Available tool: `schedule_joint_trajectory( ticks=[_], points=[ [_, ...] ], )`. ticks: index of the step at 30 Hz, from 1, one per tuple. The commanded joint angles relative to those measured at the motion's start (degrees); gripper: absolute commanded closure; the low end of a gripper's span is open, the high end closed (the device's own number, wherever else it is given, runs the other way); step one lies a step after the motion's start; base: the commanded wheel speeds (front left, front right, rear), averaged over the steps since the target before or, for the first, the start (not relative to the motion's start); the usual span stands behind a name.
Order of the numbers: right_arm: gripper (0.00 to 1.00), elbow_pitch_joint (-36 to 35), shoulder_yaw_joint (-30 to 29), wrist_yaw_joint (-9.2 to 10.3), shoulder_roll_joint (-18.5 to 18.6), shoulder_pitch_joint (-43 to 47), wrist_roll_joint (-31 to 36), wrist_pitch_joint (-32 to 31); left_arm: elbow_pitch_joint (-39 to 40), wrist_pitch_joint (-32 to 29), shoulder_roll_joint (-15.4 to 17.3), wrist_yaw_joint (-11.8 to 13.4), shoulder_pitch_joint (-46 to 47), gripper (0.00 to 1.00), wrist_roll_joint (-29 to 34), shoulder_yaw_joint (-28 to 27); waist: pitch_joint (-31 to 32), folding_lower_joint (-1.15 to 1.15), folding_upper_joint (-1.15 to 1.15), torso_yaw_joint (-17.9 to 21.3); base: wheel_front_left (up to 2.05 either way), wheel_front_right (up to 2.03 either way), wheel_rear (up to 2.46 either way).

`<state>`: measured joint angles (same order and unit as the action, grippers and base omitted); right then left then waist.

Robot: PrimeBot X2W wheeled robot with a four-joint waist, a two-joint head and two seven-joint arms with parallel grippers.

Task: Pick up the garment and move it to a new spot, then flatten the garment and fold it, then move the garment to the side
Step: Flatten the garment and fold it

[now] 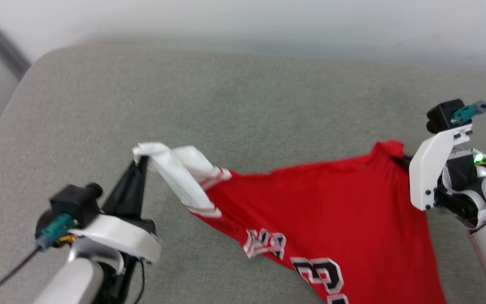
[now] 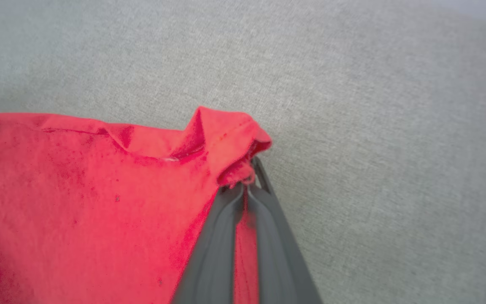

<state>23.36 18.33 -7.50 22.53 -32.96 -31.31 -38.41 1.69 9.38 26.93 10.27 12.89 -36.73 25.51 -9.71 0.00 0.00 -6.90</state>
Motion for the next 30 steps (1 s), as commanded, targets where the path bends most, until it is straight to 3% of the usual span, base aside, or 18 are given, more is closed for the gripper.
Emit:
schedule_joint_trajectory(
  ticks=[1,7,15,22,30],
  points=[
    [1.00,-0.3,-0.7,0.02,-0.8,-0.8,0.6,1.6,0.0,0.3,0.5,0.2,1.5,1.00,-0.2,-0.8,2.6,0.00,0.00,2.3,0.00,0.00,0.00],
    [1.00,-1.3,-6.4,0.03,-4.5,-2.9,2.2,12.9,-2.0,-0.3,0.5,-0.2,8.6,1.00,-1.5,-3.6,6.2,0.00,0.00,5.6,0.00,0.00,0.00],
    [1.00,-2.8,-13.4,0.03,-9.1,-10.1,7.1,26.1,-9.8,-0.3,-1.7,-3.1,25.5,1.00,-2.9,-5.9,6.4,0.00,0.00,8.6,0.00,0.00,0.00],
    [1.00,-3.5,-17.3,0.02,-10.0,-23.2,9.3,28.4,-17.5,-2.3,-1.9,-5.6,44.6,1.00,-1.4,-6.4,0.5,0.00,0.00,9.9,0.00,0.00,0.00],
    [1.00,-1.3,-19.2,0.03,-9.1,-40.9,10.2,28.1,-26.6,-6.3,0.3,-8.0,66.5,1.00,2.2,-5.5,-10.4,0.00,0.00,10.7,0.00,0.00,0.00]
  ],
)
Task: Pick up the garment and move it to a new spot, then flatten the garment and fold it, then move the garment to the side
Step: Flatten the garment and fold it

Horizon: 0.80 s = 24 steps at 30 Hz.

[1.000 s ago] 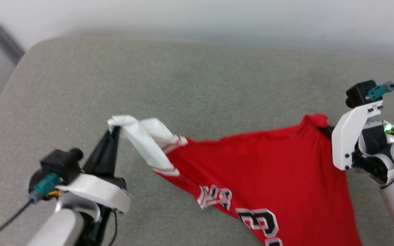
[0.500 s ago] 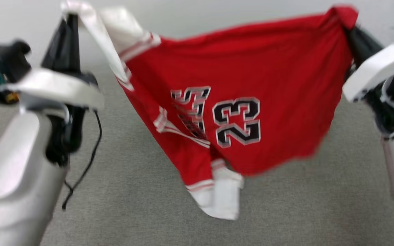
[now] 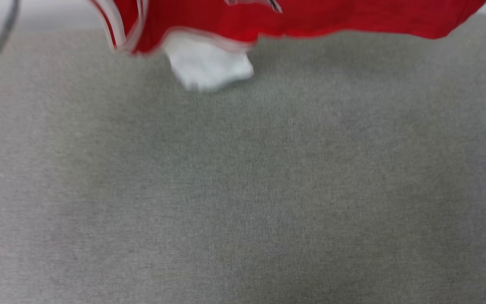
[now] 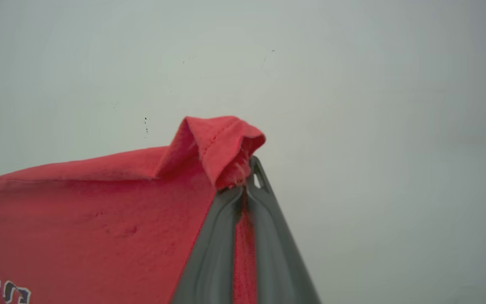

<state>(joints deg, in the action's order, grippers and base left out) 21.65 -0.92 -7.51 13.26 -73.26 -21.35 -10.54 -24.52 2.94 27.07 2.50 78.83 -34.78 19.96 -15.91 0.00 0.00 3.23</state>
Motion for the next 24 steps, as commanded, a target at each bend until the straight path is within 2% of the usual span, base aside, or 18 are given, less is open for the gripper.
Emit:
schedule_joint_trajectory(
  ticks=[1,8,12,24],
  points=[
    [1.00,0.9,0.0,0.04,0.3,-2.7,0.2,0.3,-1.4,-0.2,0.6,-0.6,3.0,1.00,0.7,0.1,-5.7,0.00,0.00,0.7,0.00,0.00,0.00],
    [1.00,6.7,0.9,0.04,1.1,-16.2,0.0,1.7,-8.4,-1.7,1.3,-2.3,17.8,1.00,3.0,0.7,-15.3,0.00,0.00,1.3,0.00,0.00,0.00],
    [1.00,10.0,2.2,0.04,2.2,-22.6,-0.9,2.6,-9.8,-2.7,1.0,-2.1,23.0,1.00,3.6,1.1,-20.0,0.00,0.00,1.2,0.00,0.00,0.00],
    [1.00,21.0,8.1,0.04,2.7,-27.9,-4.6,6.5,-13.0,-1.1,0.1,-1.9,21.4,1.00,2.7,1.3,-26.5,0.00,0.00,1.2,0.00,0.00,0.00]
  ],
)
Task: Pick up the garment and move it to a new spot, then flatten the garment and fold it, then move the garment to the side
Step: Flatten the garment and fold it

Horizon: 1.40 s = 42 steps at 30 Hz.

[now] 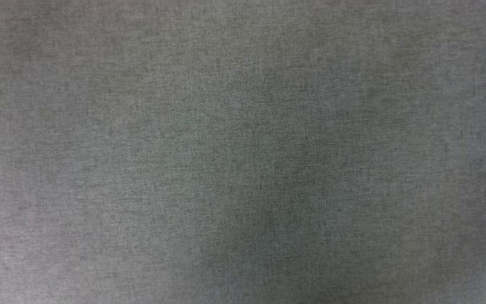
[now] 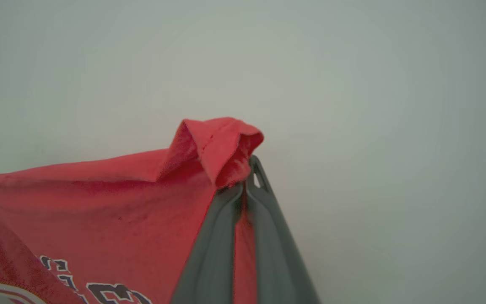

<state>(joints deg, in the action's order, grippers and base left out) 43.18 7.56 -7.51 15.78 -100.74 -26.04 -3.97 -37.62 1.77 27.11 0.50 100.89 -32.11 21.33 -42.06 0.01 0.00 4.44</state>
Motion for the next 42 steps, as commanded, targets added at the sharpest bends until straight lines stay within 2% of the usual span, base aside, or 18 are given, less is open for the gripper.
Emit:
schedule_joint_trajectory(
  ticks=[1,7,14,23,24,26,33,37,42],
  points=[
    [1.00,0.5,0.4,0.04,0.1,-0.4,-0.3,0.4,-0.3,0.4,-0.1,-0.1,-1.2,1.00,-0.3,-0.1,-0.5,-0.01,0.00,-0.1,0.00,0.00,0.00],
    [1.00,6.6,5.4,0.04,0.4,2.1,-2.8,2.7,-3.5,3.4,-1.7,-1.2,-5.8,1.00,-2.2,-0.3,0.5,-0.01,0.00,-0.9,0.00,0.00,0.00],
    [1.00,10.6,12.4,0.04,0.8,11.2,-7.0,5.2,-8.1,8.2,-3.2,-3.2,-16.7,1.00,-4.9,-0.7,8.1,-0.01,0.00,-1.7,0.00,0.00,0.00],
    [1.00,8.4,20.5,0.04,2.7,31.7,-13.3,7.7,-9.1,12.0,-4.5,-5.8,-38.7,1.00,-8.5,-0.4,22.3,-0.01,0.00,-2.7,0.00,0.00,0.00],
    [1.00,6.8,22.7,0.04,3.1,39.3,-14.5,8.0,-7.2,12.6,-4.3,-5.8,-47.2,1.00,-9.6,-0.8,26.8,-0.01,0.00,-2.6,0.00,0.00,0.00],
    [1.00,5.6,23.6,0.04,3.8,43.8,-15.1,8.8,-5.3,12.9,-4.4,-5.4,-53.0,1.00,-10.3,-1.2,29.6,-0.01,0.00,-2.7,0.00,0.00,0.00],
    [1.00,0.5,25.0,0.05,5.6,59.0,-16.8,9.7,5.8,13.0,-3.0,-1.4,-73.7,1.00,-12.8,-2.7,36.9,-0.01,0.00,-2.7,0.00,0.00,0.00],
    [1.00,-3.3,24.0,0.05,6.6,67.7,-16.7,9.7,14.2,11.0,-1.8,2.3,-85.3,1.00,-14.1,-3.0,39.7,-0.01,0.00,-3.0,0.00,0.00,0.00],
    [1.00,-8.7,21.1,0.06,7.8,77.9,-15.1,8.5,25.5,8.2,-0.6,8.5,-98.2,1.00,-16.1,-4.1,42.2,-0.01,0.00,-3.0,0.00,0.00,0.00]
  ],
)
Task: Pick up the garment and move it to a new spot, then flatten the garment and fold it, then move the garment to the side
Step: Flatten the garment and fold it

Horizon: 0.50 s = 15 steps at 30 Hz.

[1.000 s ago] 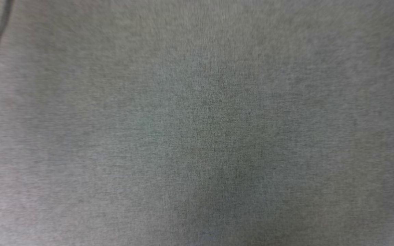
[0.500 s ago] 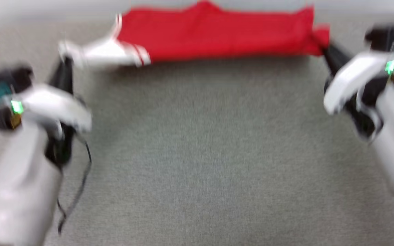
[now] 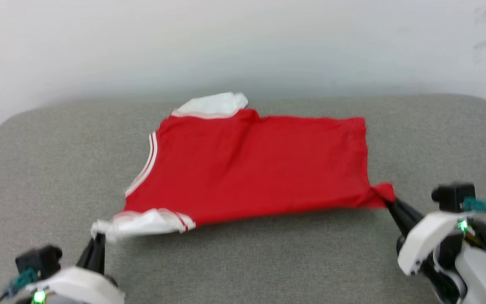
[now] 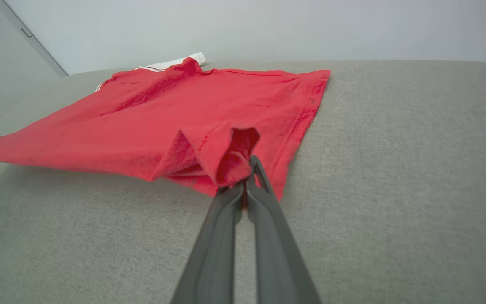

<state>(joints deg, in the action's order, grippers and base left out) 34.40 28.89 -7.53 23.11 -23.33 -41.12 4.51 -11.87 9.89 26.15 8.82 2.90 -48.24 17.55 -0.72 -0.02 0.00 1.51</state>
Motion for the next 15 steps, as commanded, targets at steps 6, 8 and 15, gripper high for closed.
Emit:
schedule_joint_trajectory(
  ticks=[6,8,15],
  points=[
    [1.00,-7.4,-7.2,0.09,0.4,12.6,2.8,-2.5,11.7,-3.1,1.8,5.9,-11.6,1.00,-1.3,-0.7,2.3,0.02,0.00,-0.8,0.00,0.00,0.00],
    [1.00,-10.2,-9.6,0.09,-0.2,16.5,4.2,-4.1,14.9,-4.6,2.5,7.4,-14.4,1.00,-1.1,-0.2,2.6,0.02,0.00,-1.1,0.00,0.00,0.00],
    [1.00,-21.6,-18.4,0.08,-3.6,24.8,10.2,-12.5,23.2,-6.1,3.2,11.4,-17.9,1.00,-1.7,-1.5,2.6,0.02,0.00,-0.8,0.00,0.00,0.00]
  ],
)
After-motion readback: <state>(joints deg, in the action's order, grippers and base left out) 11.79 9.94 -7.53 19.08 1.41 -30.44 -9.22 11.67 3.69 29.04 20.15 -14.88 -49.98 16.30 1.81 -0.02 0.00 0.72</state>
